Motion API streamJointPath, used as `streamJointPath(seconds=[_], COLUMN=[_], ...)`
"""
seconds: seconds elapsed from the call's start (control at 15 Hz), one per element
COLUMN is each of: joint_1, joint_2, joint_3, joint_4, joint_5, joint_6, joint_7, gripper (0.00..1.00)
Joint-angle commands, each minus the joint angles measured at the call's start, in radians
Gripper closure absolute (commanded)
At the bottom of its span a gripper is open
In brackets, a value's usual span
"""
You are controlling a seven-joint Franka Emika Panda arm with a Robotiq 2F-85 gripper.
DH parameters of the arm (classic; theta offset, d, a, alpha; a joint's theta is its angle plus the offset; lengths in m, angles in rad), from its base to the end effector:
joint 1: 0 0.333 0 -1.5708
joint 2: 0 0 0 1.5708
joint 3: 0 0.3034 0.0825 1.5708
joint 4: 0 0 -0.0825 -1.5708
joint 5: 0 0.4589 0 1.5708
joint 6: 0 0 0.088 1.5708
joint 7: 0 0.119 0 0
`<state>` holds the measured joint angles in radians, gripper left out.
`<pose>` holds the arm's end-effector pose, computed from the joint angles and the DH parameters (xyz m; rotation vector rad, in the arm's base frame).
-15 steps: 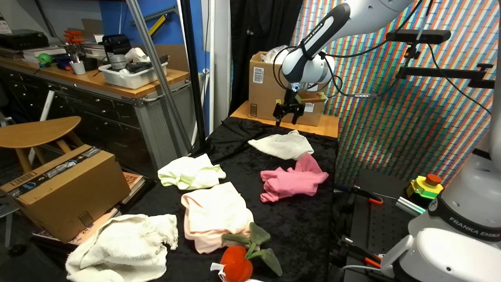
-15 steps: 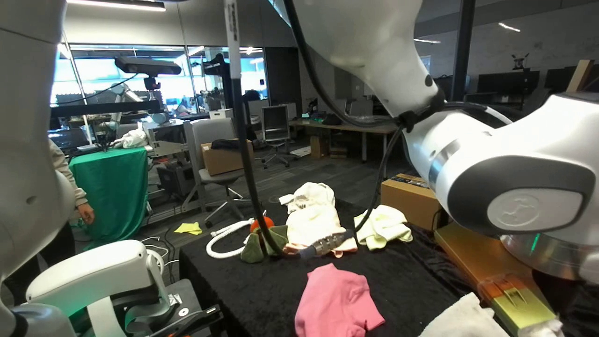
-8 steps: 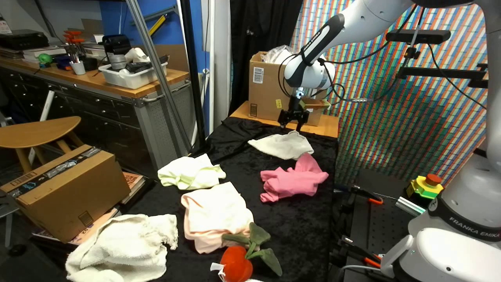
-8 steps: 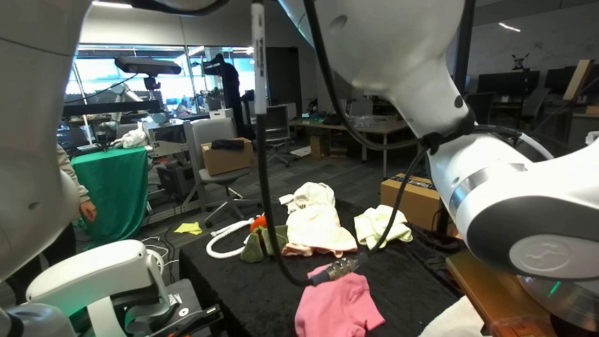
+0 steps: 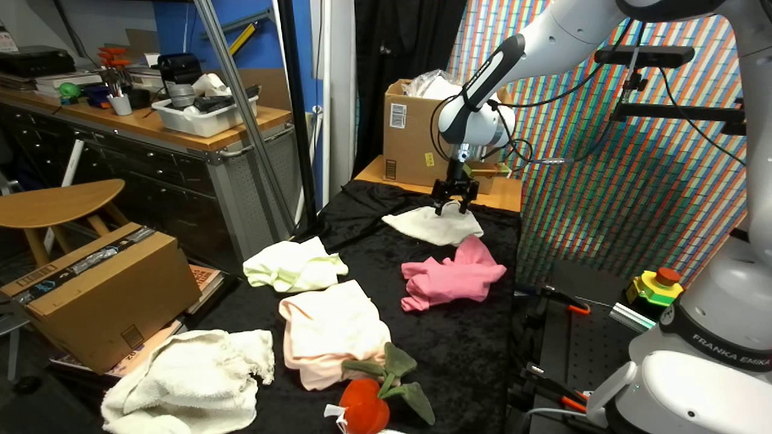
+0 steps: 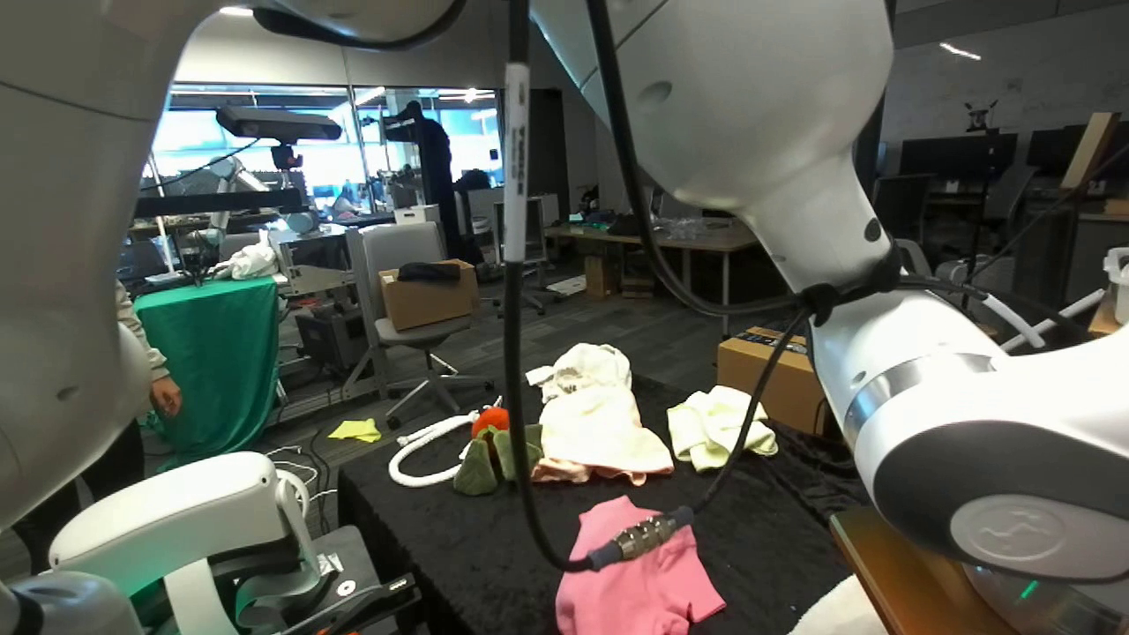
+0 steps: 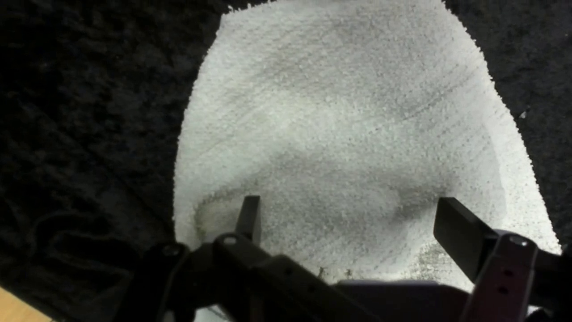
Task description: Move all the clothes, the orange object and put together on the left side of the table
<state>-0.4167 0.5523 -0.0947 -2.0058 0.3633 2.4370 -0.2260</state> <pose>0.5452 -0.3060 0.0835 -2.8273 0.8214 0.0638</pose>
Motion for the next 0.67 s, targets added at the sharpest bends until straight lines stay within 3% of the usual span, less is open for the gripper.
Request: streamJointPath(seconds=[0.0, 0.6], joint_1=[-0.021, -0.025], joint_2=[0.015, 0.016], joint_3=[0.016, 0.059], joint_4=[0.017, 0.022], joint_5=[0.023, 0.052], joint_6=[-0.023, -0.045], joint_7=[-0.024, -0.061], gripper=[0.0, 0.0])
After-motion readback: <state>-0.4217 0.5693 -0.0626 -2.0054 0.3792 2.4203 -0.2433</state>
